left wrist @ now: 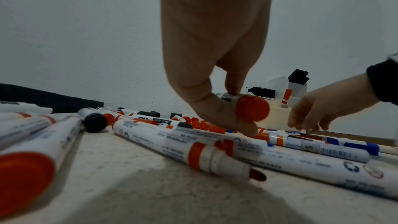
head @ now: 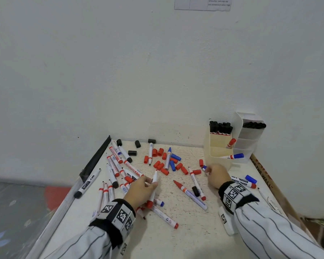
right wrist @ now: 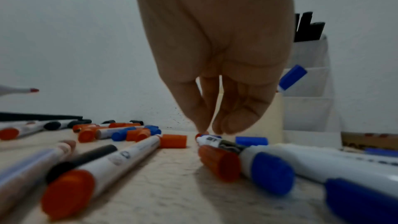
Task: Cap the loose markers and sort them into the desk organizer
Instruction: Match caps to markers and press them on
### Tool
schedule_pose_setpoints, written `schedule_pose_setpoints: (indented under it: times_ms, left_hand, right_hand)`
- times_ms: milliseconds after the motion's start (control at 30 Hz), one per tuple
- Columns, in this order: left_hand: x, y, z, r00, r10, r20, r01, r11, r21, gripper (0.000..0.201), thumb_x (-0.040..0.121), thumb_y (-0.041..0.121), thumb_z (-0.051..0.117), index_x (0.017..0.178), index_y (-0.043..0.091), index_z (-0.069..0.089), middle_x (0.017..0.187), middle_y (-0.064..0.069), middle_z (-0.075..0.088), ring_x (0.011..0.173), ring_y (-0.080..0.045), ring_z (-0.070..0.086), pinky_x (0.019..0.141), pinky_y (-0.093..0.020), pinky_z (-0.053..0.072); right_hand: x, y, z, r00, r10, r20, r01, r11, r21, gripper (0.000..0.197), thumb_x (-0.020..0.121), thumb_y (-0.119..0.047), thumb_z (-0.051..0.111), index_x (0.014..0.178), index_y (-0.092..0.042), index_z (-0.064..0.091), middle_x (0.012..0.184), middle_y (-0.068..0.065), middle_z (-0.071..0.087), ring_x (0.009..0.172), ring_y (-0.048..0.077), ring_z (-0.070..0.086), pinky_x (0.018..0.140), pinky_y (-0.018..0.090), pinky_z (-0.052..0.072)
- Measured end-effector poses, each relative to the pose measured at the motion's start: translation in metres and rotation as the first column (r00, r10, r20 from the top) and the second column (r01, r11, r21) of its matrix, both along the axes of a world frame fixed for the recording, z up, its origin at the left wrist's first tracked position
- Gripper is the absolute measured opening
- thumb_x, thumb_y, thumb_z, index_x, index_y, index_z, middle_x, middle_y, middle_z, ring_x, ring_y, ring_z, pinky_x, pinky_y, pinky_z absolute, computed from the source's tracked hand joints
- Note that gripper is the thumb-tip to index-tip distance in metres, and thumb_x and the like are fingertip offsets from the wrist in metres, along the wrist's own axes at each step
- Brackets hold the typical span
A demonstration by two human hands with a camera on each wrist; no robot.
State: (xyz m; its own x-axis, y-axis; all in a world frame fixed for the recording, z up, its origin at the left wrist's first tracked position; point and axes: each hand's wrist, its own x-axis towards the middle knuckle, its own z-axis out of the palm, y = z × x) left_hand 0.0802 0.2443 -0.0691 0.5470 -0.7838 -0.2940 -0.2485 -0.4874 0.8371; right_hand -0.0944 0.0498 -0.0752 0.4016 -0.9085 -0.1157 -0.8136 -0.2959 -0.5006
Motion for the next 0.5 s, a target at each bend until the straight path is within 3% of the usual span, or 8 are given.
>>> schedule_pose_setpoints:
  times_ms: [100,300,500]
  left_hand:
    - [-0.001,-0.001,0.001,1.000,0.023,-0.002,-0.023,1.000,0.005,0.024,0.095,0.032,0.049,0.112,0.016,0.047,0.087,0.004,0.052,0.047,-0.006,0.059,0.038,-0.012,0.043]
    - [-0.002,-0.001,0.000,0.997,0.071,-0.015,-0.072,0.997,-0.018,0.019,0.095,0.030,0.051,0.105,0.016,0.046,0.087,0.003,0.051,0.040,-0.002,0.057,0.035,-0.012,0.040]
    - [0.009,0.004,-0.005,0.989,0.136,0.064,-0.134,0.991,-0.026,0.025,0.089,0.038,0.058,0.102,0.018,0.048,0.088,0.002,0.055,0.068,-0.012,0.055,0.055,-0.021,0.050]
  right_hand:
    - [-0.012,-0.009,0.001,0.974,0.022,-0.224,-0.024,1.000,-0.006,0.024,0.090,-0.010,0.055,0.114,-0.008,0.057,0.115,0.010,0.059,0.104,0.022,0.056,0.089,0.024,0.043]
    - [-0.010,-0.006,-0.008,0.942,0.130,-0.310,-0.156,0.986,-0.060,0.028,0.087,-0.003,0.057,0.113,-0.010,0.061,0.119,0.008,0.053,0.103,0.020,0.057,0.091,0.021,0.044]
    - [-0.003,-0.003,-0.015,0.938,0.160,-0.308,-0.193,0.978,-0.082,0.020,0.087,-0.003,0.052,0.104,-0.011,0.060,0.108,0.007,0.059,0.087,0.016,0.054,0.076,0.021,0.043]
